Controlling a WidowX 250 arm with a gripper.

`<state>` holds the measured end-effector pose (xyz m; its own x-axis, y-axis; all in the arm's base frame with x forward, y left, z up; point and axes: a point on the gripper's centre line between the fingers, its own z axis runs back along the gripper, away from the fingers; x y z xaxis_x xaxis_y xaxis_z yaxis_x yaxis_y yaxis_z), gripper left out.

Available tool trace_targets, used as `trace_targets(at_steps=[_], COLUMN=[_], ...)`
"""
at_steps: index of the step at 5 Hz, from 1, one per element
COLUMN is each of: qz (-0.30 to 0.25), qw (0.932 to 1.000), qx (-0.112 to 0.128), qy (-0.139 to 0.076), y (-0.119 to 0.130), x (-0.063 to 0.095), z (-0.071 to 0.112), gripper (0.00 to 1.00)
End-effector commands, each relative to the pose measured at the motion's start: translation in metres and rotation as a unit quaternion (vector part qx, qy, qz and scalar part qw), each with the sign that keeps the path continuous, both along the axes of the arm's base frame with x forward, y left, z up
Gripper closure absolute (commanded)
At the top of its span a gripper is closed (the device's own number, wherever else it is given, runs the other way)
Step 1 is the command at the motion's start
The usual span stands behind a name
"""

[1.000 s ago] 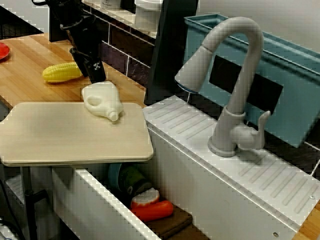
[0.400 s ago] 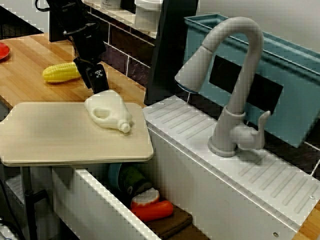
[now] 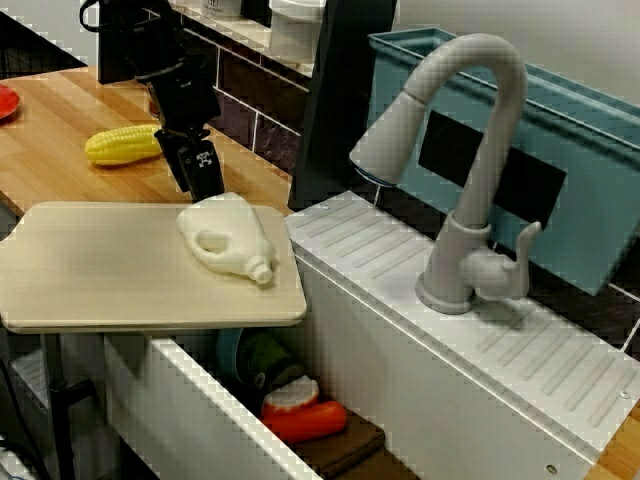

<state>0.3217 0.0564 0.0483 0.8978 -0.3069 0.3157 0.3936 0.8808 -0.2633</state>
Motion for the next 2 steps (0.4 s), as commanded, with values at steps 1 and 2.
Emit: trace_targets(at_steps=[1,2], qz=[-0.021,-0.023], qw=[0.9991,0.9991], qx=[0.006,0.009], qy=[-0.035,-0.035], y=[-0.0121,-0.0149], x=[-0.023,-0.0262], z=[0.0281,0.0259], gripper=[0.0,0.0])
